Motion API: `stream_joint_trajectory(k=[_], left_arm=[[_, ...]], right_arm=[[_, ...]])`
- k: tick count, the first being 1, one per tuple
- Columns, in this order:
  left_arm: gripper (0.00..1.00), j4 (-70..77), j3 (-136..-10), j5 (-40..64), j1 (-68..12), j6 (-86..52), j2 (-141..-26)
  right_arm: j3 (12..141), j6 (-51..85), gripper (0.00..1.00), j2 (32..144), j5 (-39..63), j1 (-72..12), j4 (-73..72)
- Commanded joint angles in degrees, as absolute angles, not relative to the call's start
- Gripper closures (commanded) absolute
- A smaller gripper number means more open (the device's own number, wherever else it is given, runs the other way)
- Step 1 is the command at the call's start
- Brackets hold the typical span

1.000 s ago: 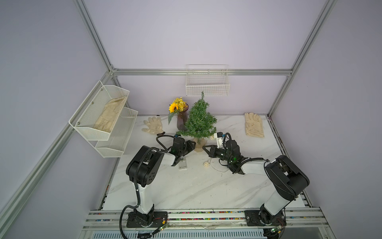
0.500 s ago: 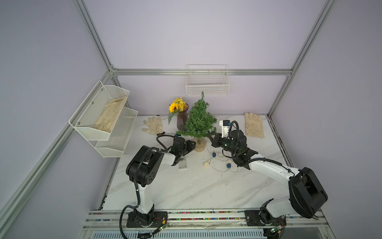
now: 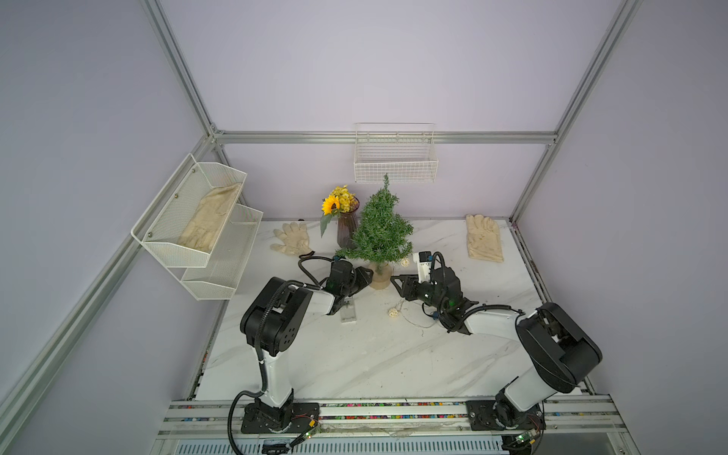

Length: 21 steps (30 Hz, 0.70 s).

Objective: Remove string lights from the small christmas tree
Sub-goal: Pick up the light string from the Christmas tree.

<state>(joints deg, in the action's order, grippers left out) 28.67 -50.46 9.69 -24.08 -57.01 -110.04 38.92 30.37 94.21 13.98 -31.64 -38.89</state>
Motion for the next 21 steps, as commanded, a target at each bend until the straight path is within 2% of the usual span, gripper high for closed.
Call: stream_joint_trajectory(k=[1,3,9,10,21], left_arm=[[0.58,19.07,-51.77,7.77,-24.25,-56.69,-113.28],[0.58,19.07,-51.9,7.95,-24.26,-56.77,-113.52],[0.59,18.71,-51.71,7.46,-24.26,-56.71,-113.11],[0.59,18.56,-51.85,7.43,-24.24,-56.56,-113.08],[0.61,15.55,-52.91,6.33,-24.26,-54.85,-112.38]], right_arm=[[38.64,32.28,0.55,98.47,13.92,-32.08,-49.34],[38.85,33.26,0.6,99.94,14.2,-32.33,-50.96],[35.8,35.28,0.97,96.54,12.65,-33.07,-51.7],[35.33,35.29,1.0,94.8,12.08,-33.08,-50.64],[41.41,29.85,1.0,76.81,4.28,-32.81,-26.39]])
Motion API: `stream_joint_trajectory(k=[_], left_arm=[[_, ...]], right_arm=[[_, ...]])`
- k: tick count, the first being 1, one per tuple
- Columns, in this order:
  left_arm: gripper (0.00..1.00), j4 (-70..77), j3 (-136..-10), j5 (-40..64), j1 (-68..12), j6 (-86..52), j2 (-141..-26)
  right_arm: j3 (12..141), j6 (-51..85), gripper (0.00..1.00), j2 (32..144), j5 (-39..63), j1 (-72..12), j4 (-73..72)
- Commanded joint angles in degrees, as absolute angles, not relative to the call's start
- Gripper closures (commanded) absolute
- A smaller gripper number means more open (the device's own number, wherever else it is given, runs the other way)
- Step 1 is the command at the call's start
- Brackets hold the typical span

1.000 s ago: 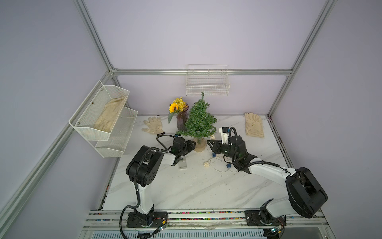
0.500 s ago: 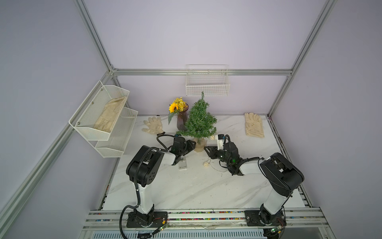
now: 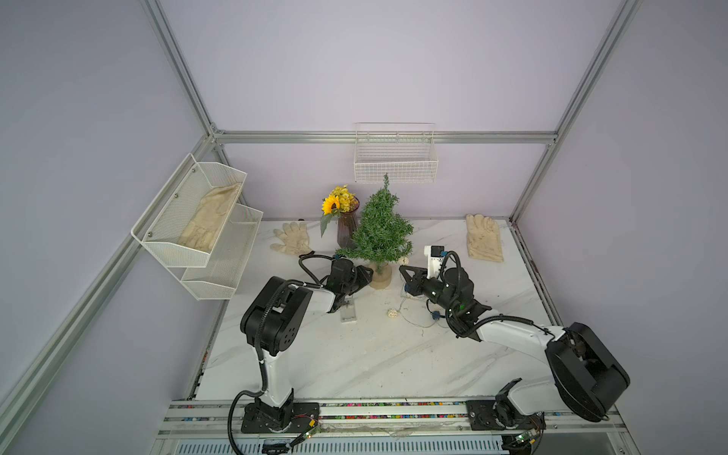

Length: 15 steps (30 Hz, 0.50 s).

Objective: Remove string lights from the small christmas tree
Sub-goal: Pick up the light string from the Christmas tree.

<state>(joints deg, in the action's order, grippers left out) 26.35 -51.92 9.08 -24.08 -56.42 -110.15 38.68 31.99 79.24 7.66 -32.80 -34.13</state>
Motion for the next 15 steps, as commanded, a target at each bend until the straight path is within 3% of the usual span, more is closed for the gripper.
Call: stream_joint_trajectory(k=[1,15], left_arm=[[0.6,15.57,-52.91,6.33,-24.27,-54.86,-112.41],[0.61,15.06,-52.48,6.06,-24.19,-54.84,-111.86]], right_arm=[[42.91,29.07,1.0,76.47,3.63,-32.59,-24.42],[60.75,26.46,1.0,89.64,10.76,-19.81,-15.65]])
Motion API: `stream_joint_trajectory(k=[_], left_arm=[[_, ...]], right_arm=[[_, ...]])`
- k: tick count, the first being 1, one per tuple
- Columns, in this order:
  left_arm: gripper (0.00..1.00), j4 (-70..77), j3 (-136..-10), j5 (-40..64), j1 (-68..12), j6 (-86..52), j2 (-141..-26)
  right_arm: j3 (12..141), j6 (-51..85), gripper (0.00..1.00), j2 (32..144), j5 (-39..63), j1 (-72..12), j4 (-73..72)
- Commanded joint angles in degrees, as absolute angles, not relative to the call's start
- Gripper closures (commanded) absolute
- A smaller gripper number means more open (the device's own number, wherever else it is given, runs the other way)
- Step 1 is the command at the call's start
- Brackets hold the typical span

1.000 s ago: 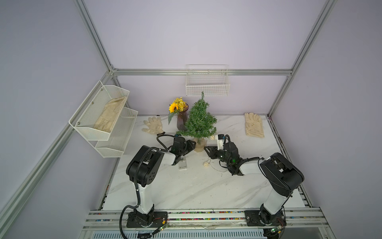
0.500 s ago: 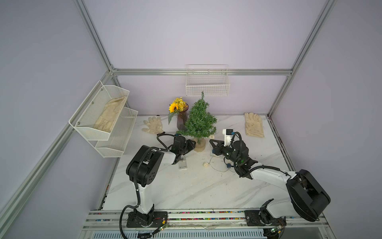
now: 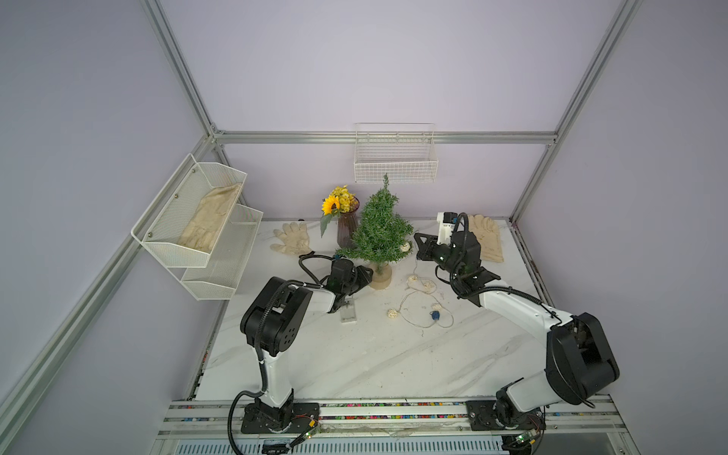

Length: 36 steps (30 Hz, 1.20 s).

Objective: Remove string lights from the small christmas tree
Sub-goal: Pick up the light string from the Christmas tree, then remove the light string from the Christmas tree.

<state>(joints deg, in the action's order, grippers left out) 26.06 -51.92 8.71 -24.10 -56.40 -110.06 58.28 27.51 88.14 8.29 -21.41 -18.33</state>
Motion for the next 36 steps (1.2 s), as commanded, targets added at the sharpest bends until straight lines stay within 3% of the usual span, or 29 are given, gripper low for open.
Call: stream_joint_trajectory(k=[1,20,27,36], left_arm=[[0.61,15.11,-52.47,6.02,-24.26,-54.84,-111.83],[0.62,14.77,-52.53,6.51,-23.73,-54.84,-111.77],[0.62,14.27,-52.32,6.42,-23.38,-54.59,-111.36],[0.62,13.8,-52.38,6.5,-23.38,-54.43,-110.96]], right_arm=[[61.36,26.46,1.0,90.35,10.98,-19.12,-15.56],[68.06,33.22,1.0,92.15,10.6,-5.45,-11.32],[68.64,35.94,1.0,89.17,6.23,0.17,-7.54],[64.86,37.58,1.0,81.74,-5.77,1.05,-3.92]])
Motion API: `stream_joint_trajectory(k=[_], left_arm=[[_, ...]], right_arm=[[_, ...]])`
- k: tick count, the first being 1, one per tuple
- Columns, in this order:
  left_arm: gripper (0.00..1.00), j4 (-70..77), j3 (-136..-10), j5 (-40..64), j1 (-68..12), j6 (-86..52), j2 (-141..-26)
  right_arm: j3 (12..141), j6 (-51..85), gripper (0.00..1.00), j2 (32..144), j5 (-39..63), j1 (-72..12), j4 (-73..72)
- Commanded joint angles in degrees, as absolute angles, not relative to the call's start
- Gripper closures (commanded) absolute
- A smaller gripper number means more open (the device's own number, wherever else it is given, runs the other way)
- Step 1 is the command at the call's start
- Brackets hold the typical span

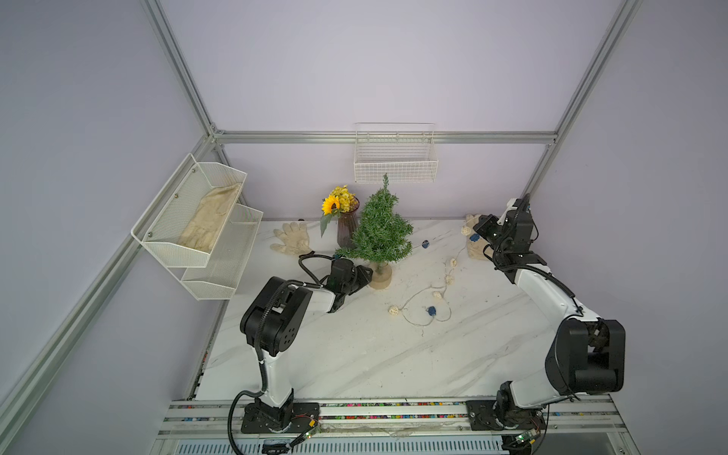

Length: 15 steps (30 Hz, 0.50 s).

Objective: Remove string lights from the small christmas tree
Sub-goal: Remove the light string from the Christmas tree.

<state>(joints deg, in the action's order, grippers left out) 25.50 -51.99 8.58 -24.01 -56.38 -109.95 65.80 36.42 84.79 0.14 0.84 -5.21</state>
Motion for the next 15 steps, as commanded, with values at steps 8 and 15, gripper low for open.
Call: stream_joint_trajectory(k=[8,15], left_arm=[[0.62,13.8,-52.43,6.58,-23.38,-54.47,-111.05],[0.62,13.97,-53.53,7.65,-23.38,-54.66,-111.54]], right_arm=[[59.89,37.57,1.0,87.91,8.4,0.34,-3.52],[53.61,35.51,0.79,96.16,13.28,-4.24,-8.57]])
